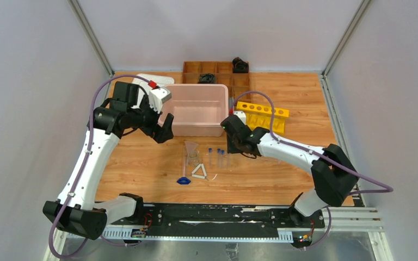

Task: Organize the chemistry lab equipment

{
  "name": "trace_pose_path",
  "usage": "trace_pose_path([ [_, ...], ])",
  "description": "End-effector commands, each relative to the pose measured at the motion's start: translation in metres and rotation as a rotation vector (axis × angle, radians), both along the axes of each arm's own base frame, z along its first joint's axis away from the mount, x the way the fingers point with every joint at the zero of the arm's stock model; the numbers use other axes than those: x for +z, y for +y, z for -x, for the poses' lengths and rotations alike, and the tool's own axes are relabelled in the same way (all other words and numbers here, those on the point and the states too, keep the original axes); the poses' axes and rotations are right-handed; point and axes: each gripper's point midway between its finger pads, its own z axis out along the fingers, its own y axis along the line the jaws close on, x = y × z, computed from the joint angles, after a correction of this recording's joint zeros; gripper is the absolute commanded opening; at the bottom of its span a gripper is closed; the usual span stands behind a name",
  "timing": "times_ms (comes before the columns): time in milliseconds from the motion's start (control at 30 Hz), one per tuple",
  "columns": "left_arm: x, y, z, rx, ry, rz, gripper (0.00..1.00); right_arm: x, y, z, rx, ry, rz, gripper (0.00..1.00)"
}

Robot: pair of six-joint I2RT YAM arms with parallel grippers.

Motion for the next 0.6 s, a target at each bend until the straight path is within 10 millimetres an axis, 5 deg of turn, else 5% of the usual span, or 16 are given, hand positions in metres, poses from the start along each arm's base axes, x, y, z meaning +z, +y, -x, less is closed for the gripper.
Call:
trace_pose_path([
  [0, 0.013, 0.000, 0.002, 0.008, -0.041, 0.013, 1.00, -0.016, 0.018, 0.006, 0.004, 0.033, -0.009, 0.24],
  [233, 0.013, 0.000, 0.003, 0.008, -0.041, 0.017, 1.00, -0.049, 0.018, 0.008, -0.005, 0.092, 0.055, 0.31],
  [567, 0.013, -0.001, 0.002, 0.001, -0.040, 0.019, 1.00, -0.069, 0.003, 0.004, -0.040, 0.075, 0.142, 0.33],
])
